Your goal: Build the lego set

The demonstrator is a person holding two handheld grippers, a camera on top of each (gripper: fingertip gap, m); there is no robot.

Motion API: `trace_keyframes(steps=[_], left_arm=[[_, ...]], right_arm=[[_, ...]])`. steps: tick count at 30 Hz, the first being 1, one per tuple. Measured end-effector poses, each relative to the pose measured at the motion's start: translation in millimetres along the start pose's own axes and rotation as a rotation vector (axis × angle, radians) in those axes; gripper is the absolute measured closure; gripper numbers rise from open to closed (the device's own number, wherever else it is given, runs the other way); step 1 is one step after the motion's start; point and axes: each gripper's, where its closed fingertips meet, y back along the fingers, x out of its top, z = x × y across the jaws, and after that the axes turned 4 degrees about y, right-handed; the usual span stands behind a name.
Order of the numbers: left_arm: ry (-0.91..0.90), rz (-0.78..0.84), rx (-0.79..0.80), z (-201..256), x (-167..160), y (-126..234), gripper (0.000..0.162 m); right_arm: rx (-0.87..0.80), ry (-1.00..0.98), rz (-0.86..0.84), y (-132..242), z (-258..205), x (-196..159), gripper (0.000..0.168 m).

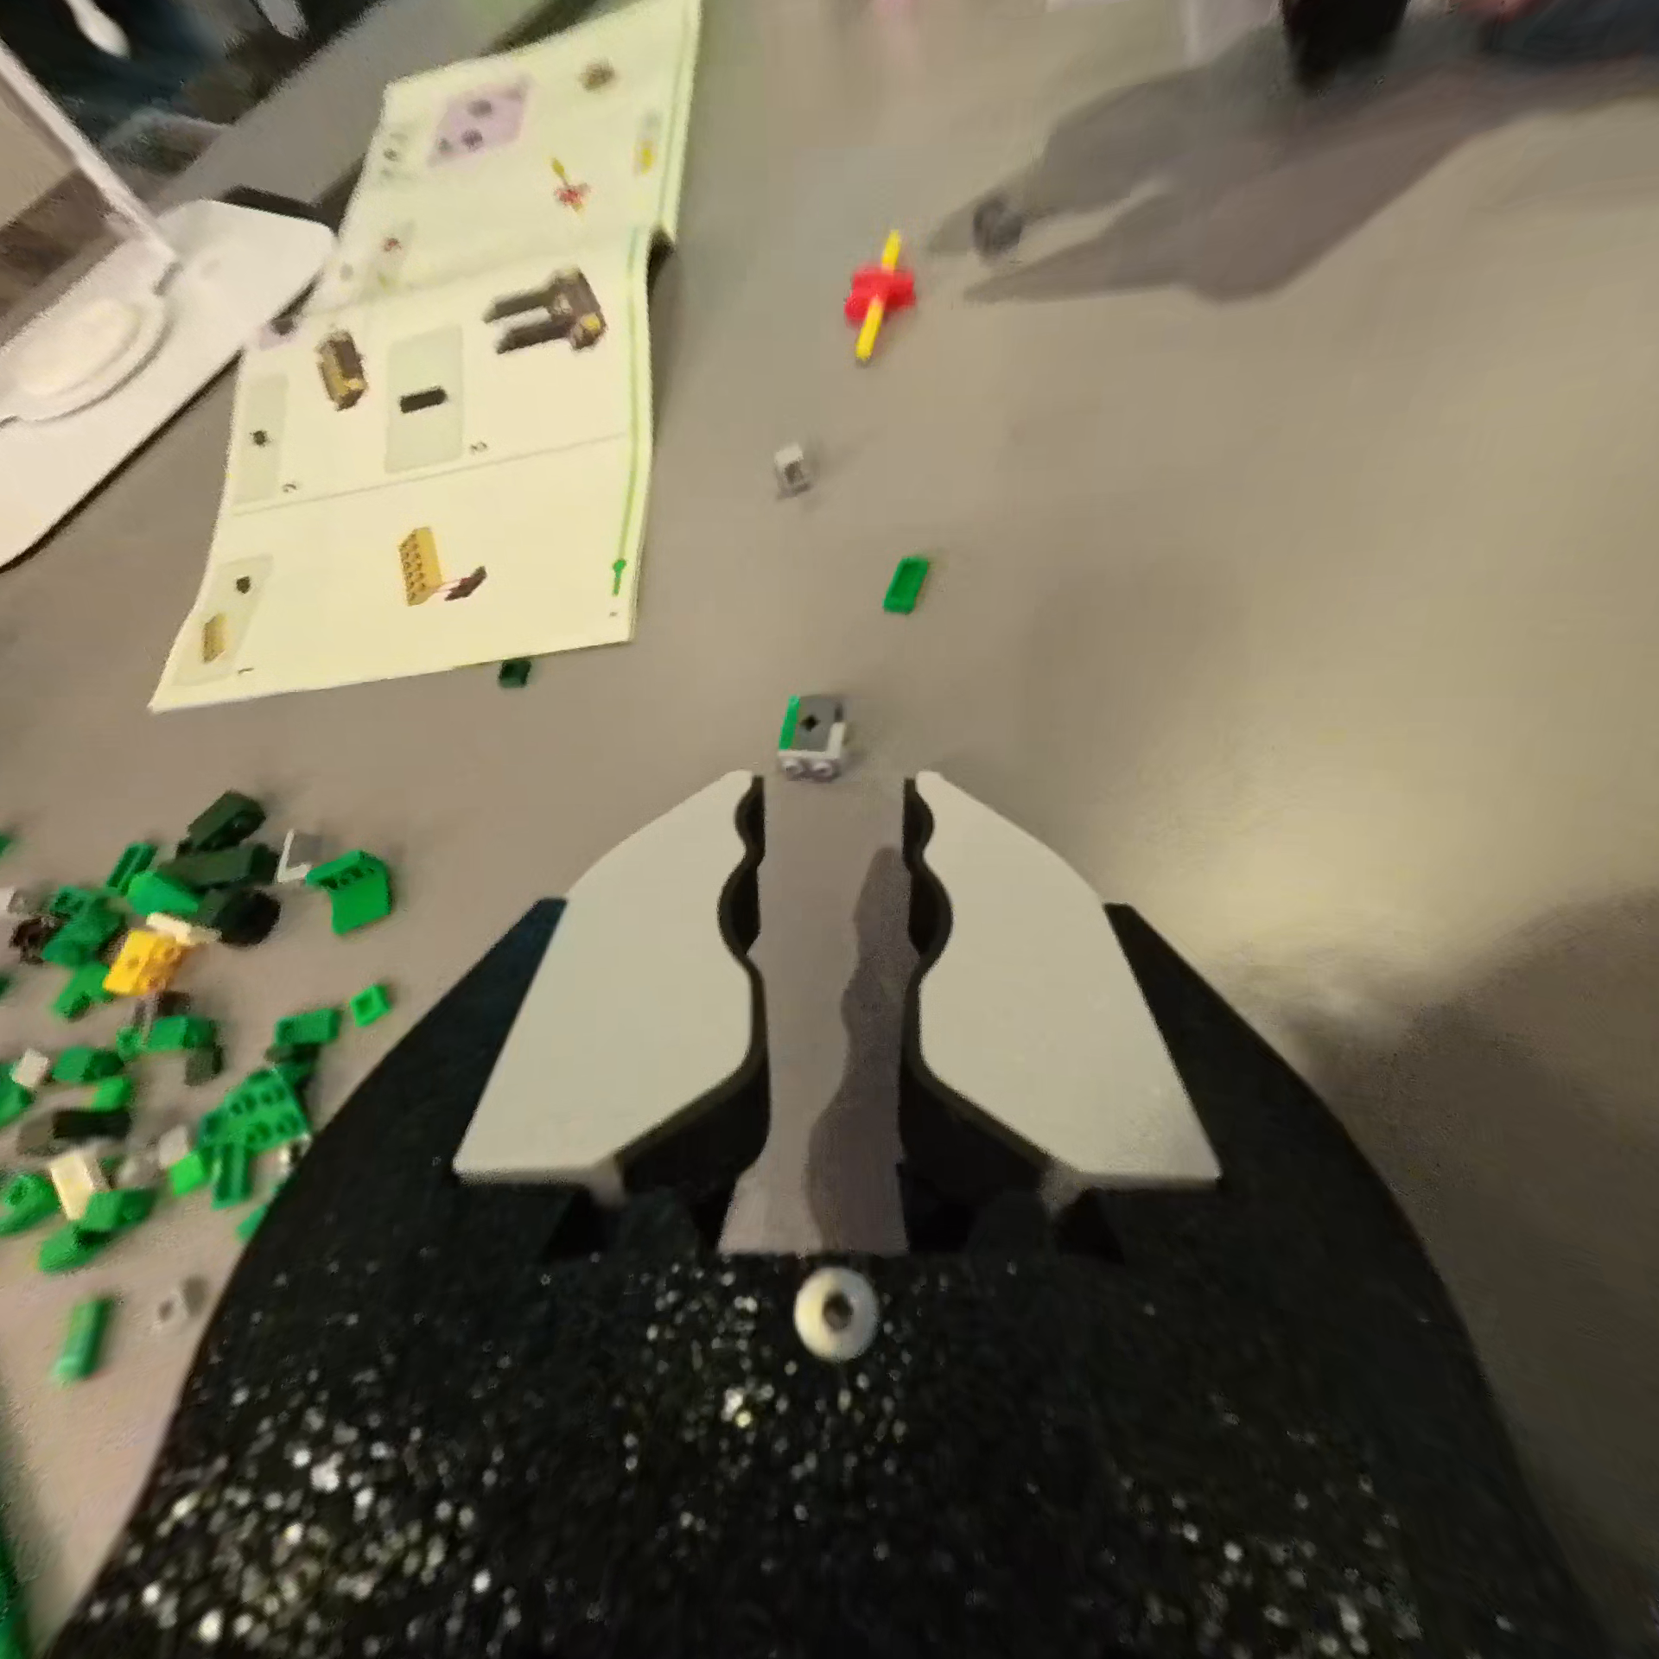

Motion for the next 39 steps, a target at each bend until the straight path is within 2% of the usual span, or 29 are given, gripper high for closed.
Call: trace_keyframes(steps=[3, 6, 9, 12, 14, 18, 19, 24, 29, 32, 36, 37, 39], left_arm=[[0.126, 0.150, 0.016, 15.5, 19.0, 19.9, 0.142], [0.198, 0.239, 0.024, 30.2, 36.6, 23.6, 0.144], [0.191, 0.251, 0.017, 41.4, 52.7, 14.5, 0.144], [0.162, 0.249, 0.019, 46.2, 65.7, 1.5, 0.147], [0.152, 0.232, 0.025, 45.3, 68.7, -7.2, 0.147], [0.171, 0.220, 0.053, 39.2, 69.4, -13.7, 0.148], [0.182, 0.225, 0.062, 37.9, 69.2, -13.1, 0.148], [0.238, 0.216, 0.089, 31.7, 59.1, -10.8, 0.149], [0.236, 0.160, 0.114, 22.7, 45.4, -7.8, 0.149], [0.231, 0.138, 0.128, 18.3, 40.2, -4.0, 0.149], [0.242, 0.124, 0.123, 17.6, 32.7, 0.6, 0.149], [0.244, 0.126, 0.124, 17.3, 31.0, 2.4, 0.149], [0.244, 0.133, 0.129, 16.6, 28.0, 6.9, 0.149]], right_arm=[[0.037, -0.052, -0.091, 8.7, 2.3, -21.0, 0.147], [0.113, -0.092, -0.171, 6.0, -0.6, -32.1, 0.151], [0.240, -0.164, -0.248, -1.5, -13.1, -40.6, 0.149], [0.263, -0.118, -0.310, -9.2, -12.6, -48.5, 0.147], [0.296, -0.090, -0.368, -13.3, -13.9, -55.1, 0.144], [0.410, -0.172, -0.388, -18.1, -24.4, -53.7, 0.144], [0.425, -0.175, -0.400, -18.4, -25.5, -54.9, 0.151], [0.547, -0.112, -0.266, -24.7, -46.8, -25.1, 0.151], [0.871, 0.156, -0.078, -29.6, -113.9, 14.0, 0.151], [0.999, 0.289, -0.048, -34.7, -149.2, 21.7, 0.152], [1.006, 0.382, -0.036, -42.9, -163.4, 28.9, 0.147], [0.973, 0.386, -0.026, -45.1, -157.4, 32.1, 0.140], [0.909, 0.328, -0.031, -51.6, -136.5, 35.6, 0.140]])
